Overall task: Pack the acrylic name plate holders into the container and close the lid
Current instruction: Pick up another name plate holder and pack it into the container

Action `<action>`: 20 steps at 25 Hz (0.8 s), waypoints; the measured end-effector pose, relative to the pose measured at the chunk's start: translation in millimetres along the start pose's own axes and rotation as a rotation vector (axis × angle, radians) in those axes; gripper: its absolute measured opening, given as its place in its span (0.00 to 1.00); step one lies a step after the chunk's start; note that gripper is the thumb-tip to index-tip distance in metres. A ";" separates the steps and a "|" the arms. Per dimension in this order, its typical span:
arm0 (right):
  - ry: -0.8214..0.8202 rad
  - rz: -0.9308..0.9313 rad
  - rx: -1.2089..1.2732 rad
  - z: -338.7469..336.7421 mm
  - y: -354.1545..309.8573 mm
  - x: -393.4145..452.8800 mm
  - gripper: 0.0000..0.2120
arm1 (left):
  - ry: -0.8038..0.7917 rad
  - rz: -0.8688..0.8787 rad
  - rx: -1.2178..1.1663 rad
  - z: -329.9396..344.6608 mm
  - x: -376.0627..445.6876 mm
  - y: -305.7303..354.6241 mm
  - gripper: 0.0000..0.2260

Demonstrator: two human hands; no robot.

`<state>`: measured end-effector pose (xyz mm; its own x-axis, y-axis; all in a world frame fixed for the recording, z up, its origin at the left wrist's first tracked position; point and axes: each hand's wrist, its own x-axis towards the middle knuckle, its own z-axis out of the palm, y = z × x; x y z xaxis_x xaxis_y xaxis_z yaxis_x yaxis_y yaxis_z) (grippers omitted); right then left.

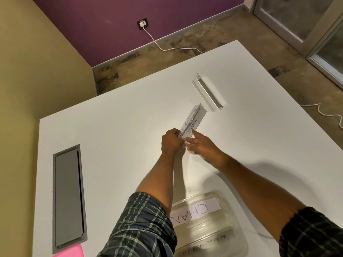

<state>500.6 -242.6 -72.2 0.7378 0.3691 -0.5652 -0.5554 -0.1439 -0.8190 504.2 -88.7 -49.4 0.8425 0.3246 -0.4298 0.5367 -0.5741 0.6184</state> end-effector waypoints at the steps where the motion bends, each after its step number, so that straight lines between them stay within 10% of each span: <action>1: 0.110 -0.057 -0.049 -6.9 -5.5 -0.4 0.34 | -0.017 0.006 0.028 -2.3 -2.2 -2.6 0.13; 5: 0.529 -0.174 -0.421 -46.1 -28.0 4.5 0.30 | -0.032 -0.003 0.094 -8.5 -14.1 -14.3 0.15; 13: 0.323 -0.048 -0.417 -59.4 -24.6 -11.9 0.28 | 0.121 -0.053 -0.004 -19.0 -46.0 -28.9 0.10; 20: 0.259 -0.213 -0.883 -46.4 -42.6 -60.8 0.40 | 0.059 0.106 0.147 -54.3 -83.9 -30.7 0.06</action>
<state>497.2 -301.5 -7.6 0.9115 0.2678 -0.3122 0.0143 -0.7792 -0.6266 419.6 -57.5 3.4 0.8977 0.2976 -0.3249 0.4357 -0.7096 0.5538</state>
